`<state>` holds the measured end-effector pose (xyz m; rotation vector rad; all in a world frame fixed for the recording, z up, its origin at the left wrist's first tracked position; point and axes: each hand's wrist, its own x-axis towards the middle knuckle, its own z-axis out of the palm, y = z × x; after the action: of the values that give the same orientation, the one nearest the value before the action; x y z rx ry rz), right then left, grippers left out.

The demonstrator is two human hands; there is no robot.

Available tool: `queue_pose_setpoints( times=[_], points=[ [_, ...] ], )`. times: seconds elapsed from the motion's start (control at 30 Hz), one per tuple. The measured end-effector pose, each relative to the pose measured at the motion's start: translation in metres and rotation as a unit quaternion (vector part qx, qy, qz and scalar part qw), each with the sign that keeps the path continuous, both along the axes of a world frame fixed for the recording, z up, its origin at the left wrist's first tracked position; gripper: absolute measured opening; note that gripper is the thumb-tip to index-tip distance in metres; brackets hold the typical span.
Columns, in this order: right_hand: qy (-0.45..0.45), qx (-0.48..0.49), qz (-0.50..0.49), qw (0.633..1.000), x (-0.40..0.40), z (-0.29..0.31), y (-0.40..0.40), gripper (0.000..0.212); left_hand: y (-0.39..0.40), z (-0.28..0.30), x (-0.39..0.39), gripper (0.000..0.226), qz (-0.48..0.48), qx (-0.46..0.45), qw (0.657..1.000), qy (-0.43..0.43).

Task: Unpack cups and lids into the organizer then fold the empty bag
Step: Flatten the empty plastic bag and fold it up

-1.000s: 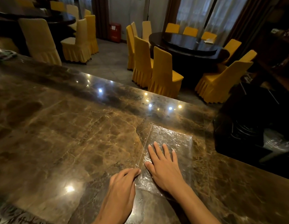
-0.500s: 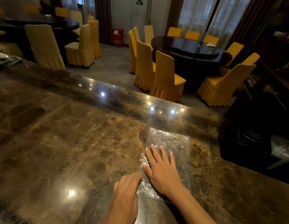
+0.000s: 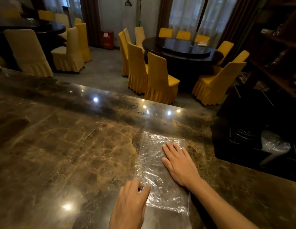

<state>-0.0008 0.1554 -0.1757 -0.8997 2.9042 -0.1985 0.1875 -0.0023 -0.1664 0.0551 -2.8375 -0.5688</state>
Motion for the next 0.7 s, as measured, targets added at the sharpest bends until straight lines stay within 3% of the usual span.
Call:
queue_pose_setpoints(
  times=[0.17, 0.27, 0.37, 0.4, 0.47, 0.53, 0.63, 0.7],
  points=[
    [0.0, 0.023, -0.049, 0.999, -0.044, 0.004, 0.009, 0.066, 0.0, 0.005, 0.0, 0.057, 0.009, -0.012, 1.0, 0.006],
    [0.003, 0.018, -0.056, 0.998, -0.047, 0.001, 0.008, 0.068, 0.016, 0.011, -0.006, 0.042, 0.014, -0.004, 1.0, -0.008],
    [0.01, 0.018, -0.055, 0.998, -0.047, -0.001, 0.009, 0.067, 0.06, 0.02, -0.027, 0.028, -0.086, -0.003, 0.996, -0.018],
    [0.013, 0.021, -0.053, 0.998, -0.047, -0.001, 0.009, 0.066, 0.074, 0.02, -0.035, 0.03, -0.125, -0.025, 0.992, -0.024],
    [0.019, 0.022, -0.05, 0.998, -0.048, -0.003, 0.01, 0.066, 0.094, 0.018, -0.047, 0.059, -0.177, -0.098, 0.974, -0.104],
    [0.027, 0.016, -0.049, 0.998, -0.049, -0.005, 0.01, 0.067, 0.099, 0.008, -0.047, 0.076, -0.195, -0.154, 0.966, -0.073],
    [0.031, 0.018, -0.045, 0.998, -0.051, -0.007, 0.011, 0.067, 0.103, -0.005, -0.024, 0.064, -0.211, -0.159, 0.951, -0.163],
    [0.03, 0.017, -0.043, 0.998, -0.051, -0.009, 0.011, 0.067, 0.105, -0.013, -0.007, 0.058, -0.193, -0.184, 0.953, -0.145]
  ],
)
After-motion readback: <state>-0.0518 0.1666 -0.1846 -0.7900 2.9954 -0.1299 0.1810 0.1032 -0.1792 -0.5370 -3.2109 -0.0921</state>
